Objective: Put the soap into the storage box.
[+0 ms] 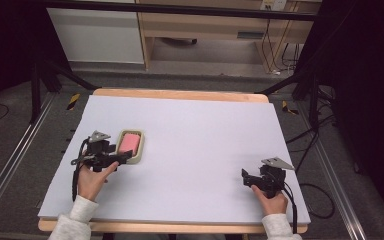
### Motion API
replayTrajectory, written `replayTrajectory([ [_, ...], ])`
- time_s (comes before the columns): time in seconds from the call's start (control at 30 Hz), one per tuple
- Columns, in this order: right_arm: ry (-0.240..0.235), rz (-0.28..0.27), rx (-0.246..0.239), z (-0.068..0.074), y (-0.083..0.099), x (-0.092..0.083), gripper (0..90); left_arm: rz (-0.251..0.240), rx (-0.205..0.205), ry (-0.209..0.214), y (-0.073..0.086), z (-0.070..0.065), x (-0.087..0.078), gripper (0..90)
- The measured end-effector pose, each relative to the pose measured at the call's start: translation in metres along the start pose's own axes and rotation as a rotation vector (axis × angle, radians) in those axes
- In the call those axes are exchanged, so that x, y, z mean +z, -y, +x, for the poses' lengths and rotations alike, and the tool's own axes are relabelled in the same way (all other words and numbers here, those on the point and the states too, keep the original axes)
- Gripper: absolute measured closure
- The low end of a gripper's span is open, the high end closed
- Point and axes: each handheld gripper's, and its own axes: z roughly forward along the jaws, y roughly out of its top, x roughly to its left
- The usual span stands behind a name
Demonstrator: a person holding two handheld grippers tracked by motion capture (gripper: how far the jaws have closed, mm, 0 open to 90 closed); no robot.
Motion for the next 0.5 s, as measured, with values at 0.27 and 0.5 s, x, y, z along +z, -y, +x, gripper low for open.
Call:
replayTrajectory([
  [0.27,0.010,0.004,0.017,-0.003,0.001,-0.002,7.8,-0.029,-0.006,-0.027,0.027,0.014,-0.014,25.0],
  [0.5,0.020,0.001,0.023,-0.006,0.002,-0.003,7.8,-0.022,-0.013,-0.081,0.053,0.029,-0.029,22.8],
])
